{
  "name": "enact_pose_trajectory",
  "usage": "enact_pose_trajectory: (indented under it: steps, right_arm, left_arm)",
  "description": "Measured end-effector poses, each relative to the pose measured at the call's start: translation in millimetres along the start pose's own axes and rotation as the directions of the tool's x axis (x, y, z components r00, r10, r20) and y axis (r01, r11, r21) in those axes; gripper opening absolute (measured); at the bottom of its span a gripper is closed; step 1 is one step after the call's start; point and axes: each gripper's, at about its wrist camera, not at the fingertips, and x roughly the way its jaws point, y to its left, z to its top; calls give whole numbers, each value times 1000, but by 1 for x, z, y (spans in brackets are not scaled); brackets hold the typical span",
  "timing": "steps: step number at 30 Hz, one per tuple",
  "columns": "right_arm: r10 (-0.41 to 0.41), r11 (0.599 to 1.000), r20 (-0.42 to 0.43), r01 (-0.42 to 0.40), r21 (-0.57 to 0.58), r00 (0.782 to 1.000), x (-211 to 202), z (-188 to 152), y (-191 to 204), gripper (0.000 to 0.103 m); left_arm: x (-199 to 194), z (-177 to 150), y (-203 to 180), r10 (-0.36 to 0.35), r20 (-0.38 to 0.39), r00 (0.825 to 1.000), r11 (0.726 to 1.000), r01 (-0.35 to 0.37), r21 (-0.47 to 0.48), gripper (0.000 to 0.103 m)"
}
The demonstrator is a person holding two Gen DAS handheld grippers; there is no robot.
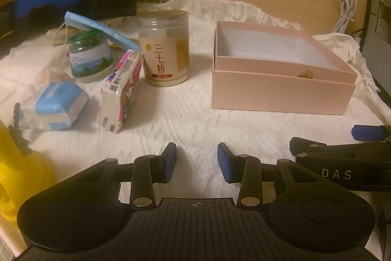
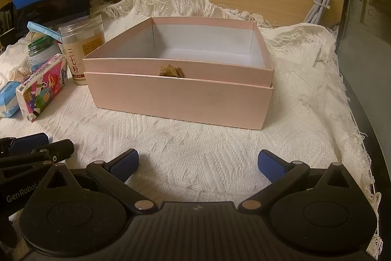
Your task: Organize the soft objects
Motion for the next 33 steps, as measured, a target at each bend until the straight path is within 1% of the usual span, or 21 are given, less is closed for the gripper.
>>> enact_pose_trajectory:
  steps: [33]
  right_arm:
    - [0,1000,-1,0,0,1000,0,0,0,103]
  left_arm:
    - [1,0,0,2,-7,1000,1000,-2,-1,42]
